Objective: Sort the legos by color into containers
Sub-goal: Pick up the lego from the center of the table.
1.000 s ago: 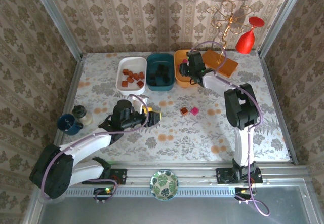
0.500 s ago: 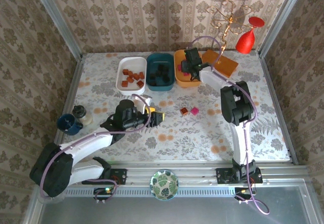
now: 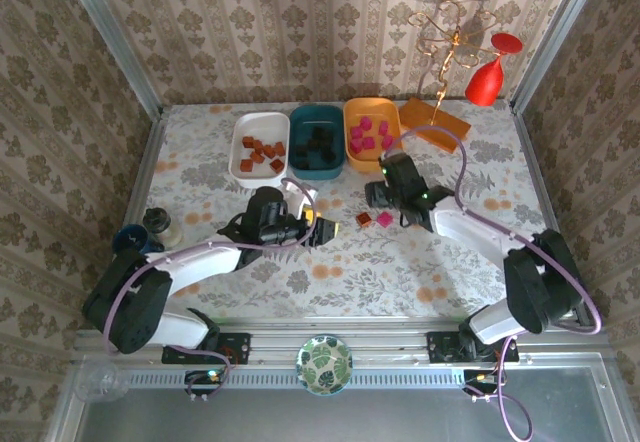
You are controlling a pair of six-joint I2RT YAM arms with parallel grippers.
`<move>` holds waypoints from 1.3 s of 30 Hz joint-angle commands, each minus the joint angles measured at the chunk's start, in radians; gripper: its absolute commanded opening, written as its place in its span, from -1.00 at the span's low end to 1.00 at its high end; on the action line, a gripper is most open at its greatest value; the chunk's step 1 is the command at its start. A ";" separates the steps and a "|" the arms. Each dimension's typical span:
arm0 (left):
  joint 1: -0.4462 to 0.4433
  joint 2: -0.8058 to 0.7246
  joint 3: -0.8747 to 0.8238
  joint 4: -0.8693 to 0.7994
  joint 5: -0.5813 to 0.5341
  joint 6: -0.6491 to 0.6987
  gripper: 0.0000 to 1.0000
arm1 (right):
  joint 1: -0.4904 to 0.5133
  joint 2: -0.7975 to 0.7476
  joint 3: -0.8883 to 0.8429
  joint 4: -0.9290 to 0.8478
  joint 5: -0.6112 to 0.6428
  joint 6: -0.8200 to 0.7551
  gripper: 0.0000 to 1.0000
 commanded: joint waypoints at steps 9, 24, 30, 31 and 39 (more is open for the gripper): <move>-0.056 0.061 -0.022 0.109 0.069 0.077 0.51 | 0.040 -0.017 -0.220 0.020 0.020 0.105 0.40; -0.059 0.033 -0.032 0.070 0.008 0.073 0.50 | -0.027 0.204 -0.110 0.129 -0.035 0.075 0.14; -0.060 0.035 -0.032 0.062 -0.001 0.077 0.50 | -0.079 0.255 -0.082 0.165 -0.121 0.074 -0.03; -0.060 0.036 -0.033 0.062 -0.002 0.079 0.50 | -0.083 0.259 -0.076 0.164 -0.129 0.073 -0.08; -0.060 0.040 -0.034 0.065 -0.009 0.081 0.51 | -0.100 0.280 -0.052 0.162 -0.136 0.072 -0.12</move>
